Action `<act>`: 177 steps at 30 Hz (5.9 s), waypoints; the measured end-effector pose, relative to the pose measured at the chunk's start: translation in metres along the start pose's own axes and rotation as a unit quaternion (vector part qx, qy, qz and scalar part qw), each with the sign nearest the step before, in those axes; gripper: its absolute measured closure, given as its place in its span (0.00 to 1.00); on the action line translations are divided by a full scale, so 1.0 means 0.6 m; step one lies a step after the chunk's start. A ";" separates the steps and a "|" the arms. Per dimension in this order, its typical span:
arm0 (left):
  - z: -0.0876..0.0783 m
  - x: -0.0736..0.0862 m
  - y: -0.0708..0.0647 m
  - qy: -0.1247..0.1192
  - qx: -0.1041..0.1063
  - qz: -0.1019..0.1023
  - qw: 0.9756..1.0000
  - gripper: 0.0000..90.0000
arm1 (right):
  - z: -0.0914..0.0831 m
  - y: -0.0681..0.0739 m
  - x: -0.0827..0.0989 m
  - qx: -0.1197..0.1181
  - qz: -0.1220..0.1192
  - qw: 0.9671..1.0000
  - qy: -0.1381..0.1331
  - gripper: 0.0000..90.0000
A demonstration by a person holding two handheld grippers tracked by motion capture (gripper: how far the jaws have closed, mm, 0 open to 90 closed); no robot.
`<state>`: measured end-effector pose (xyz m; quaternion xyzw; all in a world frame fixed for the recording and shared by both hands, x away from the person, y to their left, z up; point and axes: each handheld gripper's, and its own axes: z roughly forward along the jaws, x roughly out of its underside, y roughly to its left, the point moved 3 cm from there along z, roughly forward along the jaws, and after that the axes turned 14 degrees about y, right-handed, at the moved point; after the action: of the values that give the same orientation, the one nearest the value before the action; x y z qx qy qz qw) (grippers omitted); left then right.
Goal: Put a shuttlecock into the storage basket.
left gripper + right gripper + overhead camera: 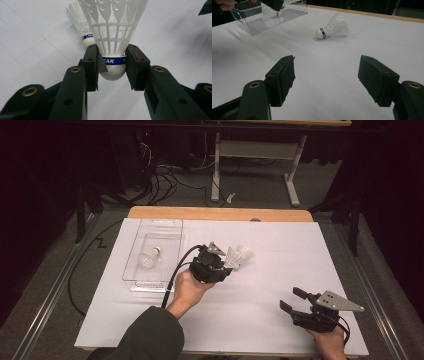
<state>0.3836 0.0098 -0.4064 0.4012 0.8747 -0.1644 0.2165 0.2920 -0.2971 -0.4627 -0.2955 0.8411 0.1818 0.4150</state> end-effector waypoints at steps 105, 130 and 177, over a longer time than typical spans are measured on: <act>-0.111 0.073 0.117 -0.078 -0.054 -0.099 0.991 0.73 | 0.000 -0.001 0.000 0.001 0.001 1.000 0.000 0.33; -0.136 0.098 0.152 -0.090 -0.078 -0.127 0.985 0.73 | 0.000 -0.001 0.000 0.001 0.002 1.000 0.000 0.33; -0.140 0.124 0.199 -0.094 -0.097 -0.172 0.976 0.73 | 0.001 -0.001 0.000 0.000 0.001 1.000 0.002 0.33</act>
<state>0.4117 0.1700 -0.3864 0.2043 0.9182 -0.1507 0.3041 0.2924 -0.2972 -0.4630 -0.2947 0.8422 0.1818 0.4133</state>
